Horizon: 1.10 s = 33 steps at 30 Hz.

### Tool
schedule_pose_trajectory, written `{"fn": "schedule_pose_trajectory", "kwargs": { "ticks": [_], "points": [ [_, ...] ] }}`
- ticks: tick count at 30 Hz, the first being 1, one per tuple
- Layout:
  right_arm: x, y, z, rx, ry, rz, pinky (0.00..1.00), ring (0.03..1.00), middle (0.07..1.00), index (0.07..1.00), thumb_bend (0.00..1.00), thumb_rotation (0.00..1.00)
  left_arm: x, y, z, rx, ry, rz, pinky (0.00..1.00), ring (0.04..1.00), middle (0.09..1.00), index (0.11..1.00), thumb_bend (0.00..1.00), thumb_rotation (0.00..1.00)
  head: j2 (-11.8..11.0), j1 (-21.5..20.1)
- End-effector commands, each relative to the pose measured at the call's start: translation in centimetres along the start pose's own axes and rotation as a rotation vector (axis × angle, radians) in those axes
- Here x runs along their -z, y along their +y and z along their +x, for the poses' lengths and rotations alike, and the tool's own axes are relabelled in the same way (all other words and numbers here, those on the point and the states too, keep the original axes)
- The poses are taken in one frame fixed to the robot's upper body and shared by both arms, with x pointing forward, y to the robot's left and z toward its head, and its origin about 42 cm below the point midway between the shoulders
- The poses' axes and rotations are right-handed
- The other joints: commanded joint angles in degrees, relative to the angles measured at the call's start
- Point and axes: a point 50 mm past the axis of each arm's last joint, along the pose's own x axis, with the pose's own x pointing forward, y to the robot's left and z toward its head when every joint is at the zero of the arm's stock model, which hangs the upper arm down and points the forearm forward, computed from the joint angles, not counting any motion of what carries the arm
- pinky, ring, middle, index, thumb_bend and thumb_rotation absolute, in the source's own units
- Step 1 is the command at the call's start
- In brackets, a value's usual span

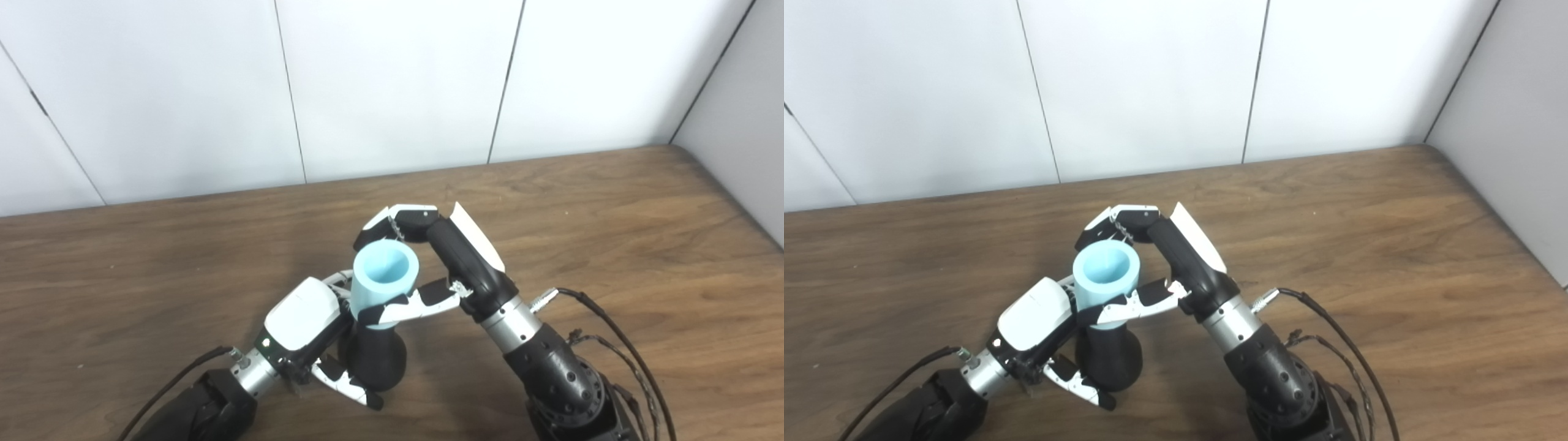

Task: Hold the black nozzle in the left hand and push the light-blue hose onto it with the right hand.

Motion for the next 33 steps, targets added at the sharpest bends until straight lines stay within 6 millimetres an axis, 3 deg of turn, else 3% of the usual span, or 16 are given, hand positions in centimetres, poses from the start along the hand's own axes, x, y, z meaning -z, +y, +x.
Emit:
{"fn": "schedule_pose_trajectory", "kwargs": {
  "ticks": [1, 16, 33],
  "points": [
    [-0.9, -0.4, 0.6, 0.000, -0.078, -0.005, 0.27, 0.401, 0.490, 0.508, 0.52, 0.00, -2.2, -6.7, -5.1, 0.203, 0.077, -0.107, 0.84, 0.507, 0.455, 0.513, 0.52, 0.00, 0.1, 0.0],
    [-0.4, 0.1, -0.4, -0.032, -0.007, 0.018, 0.23, 0.367, 0.481, 0.524, 0.51, 0.00, -2.3, -6.5, -5.1, 0.203, 0.079, -0.106, 0.85, 0.508, 0.461, 0.510, 0.52, 0.00, 0.4, 0.4],
    [0.1, 0.8, -0.4, -0.063, -0.036, -0.014, 0.28, 0.403, 0.479, 0.517, 0.52, 0.00, -2.8, -6.4, -5.3, 0.209, 0.081, -0.104, 0.84, 0.509, 0.455, 0.514, 0.52, 0.00, 0.9, 1.1]
  ]
}}
